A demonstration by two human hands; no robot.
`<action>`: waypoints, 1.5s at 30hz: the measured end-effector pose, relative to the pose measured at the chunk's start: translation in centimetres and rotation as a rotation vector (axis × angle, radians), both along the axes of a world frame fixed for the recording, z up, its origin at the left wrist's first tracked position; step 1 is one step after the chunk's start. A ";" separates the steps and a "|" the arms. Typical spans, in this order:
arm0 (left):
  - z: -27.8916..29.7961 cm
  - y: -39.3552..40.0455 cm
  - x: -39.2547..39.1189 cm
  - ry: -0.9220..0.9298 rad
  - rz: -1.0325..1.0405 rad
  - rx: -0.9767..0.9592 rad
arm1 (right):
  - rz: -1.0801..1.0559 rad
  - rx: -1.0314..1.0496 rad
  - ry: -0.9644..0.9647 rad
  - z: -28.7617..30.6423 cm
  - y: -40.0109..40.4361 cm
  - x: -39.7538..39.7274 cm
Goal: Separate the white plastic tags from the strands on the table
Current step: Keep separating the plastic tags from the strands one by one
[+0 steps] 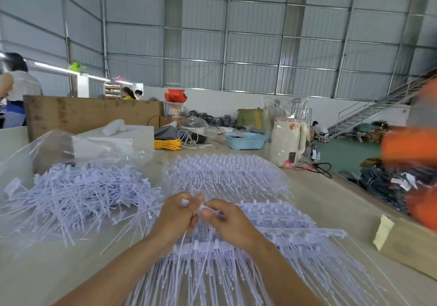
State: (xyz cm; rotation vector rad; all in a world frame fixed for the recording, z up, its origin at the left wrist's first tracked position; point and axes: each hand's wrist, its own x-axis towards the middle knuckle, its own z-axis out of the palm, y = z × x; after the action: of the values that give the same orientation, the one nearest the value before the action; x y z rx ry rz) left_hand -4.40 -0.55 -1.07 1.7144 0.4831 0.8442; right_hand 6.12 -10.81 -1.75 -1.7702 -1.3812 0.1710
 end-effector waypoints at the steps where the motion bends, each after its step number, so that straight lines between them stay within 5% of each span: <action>1: 0.1 0.0 -0.1 -0.022 -0.005 -0.006 | 0.008 -0.012 0.028 0.2 -0.3 0.2; 6: -0.1 -0.3 -0.1 -0.033 -0.036 -0.106 | 0.032 -0.002 0.042 0.6 -0.8 0.3; 19: -0.3 -1.0 0.3 -0.079 0.103 -0.010 | 0.057 0.096 0.182 0.9 -1.0 0.3; 30: -0.1 -0.3 0.3 0.099 0.183 0.077 | -0.044 0.068 -0.049 -0.2 0.0 0.6; 40: 3.4 1.1 -1.6 0.524 -0.095 -0.079 | -0.058 0.017 -0.163 -0.4 0.1 0.5; 45: 4.1 1.9 -2.2 0.260 -0.385 -0.462 | -0.022 0.193 -0.016 0.8 0.7 -0.4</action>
State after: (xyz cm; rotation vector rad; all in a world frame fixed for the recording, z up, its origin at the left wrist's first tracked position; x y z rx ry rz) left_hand -6.59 1.39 3.03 1.4215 0.4576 0.2088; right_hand 5.70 -10.10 -0.98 -1.6293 -1.3418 0.0110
